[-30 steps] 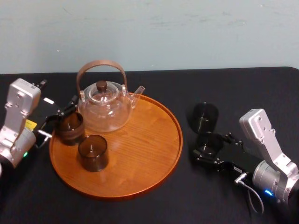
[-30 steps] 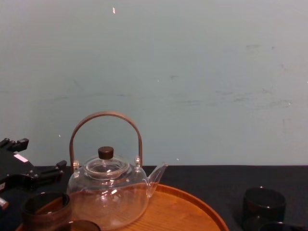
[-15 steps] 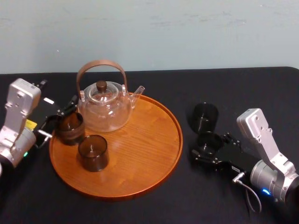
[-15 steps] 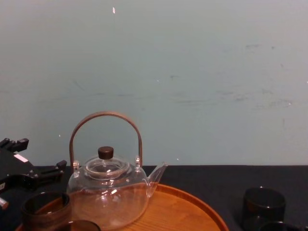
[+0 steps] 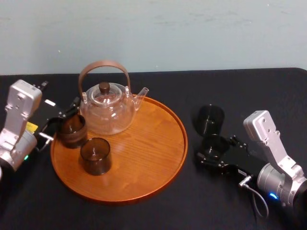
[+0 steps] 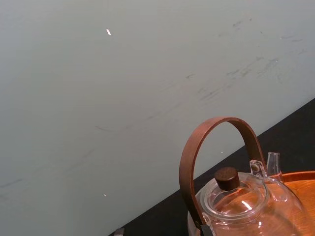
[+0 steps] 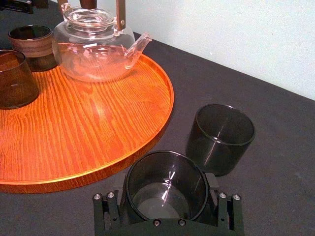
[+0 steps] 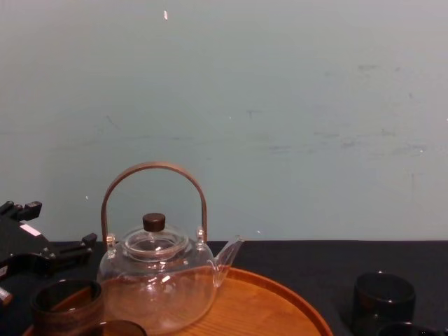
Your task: Pick up the glass from the table and place it on the tray.
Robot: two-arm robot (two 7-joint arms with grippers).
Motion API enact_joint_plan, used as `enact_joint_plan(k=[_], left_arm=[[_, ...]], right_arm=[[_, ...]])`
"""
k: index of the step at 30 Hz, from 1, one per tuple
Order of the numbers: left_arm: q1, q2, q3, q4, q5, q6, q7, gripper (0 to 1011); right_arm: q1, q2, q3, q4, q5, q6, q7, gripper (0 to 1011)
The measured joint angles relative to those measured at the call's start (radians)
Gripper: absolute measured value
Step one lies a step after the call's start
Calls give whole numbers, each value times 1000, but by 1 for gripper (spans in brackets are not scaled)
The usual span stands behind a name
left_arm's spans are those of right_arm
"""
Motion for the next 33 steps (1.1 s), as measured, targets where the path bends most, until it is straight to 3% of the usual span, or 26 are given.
enact_joint_plan(k=[26,33], left_arm=[[0,0,0,0,0,0,0,1001],[0,0,0,0,0,0,0,1002]], right_arm=[[-1,0,0,-1,2,-1,-1,1002],[0,0,0,-1,2,-1,-1,911]])
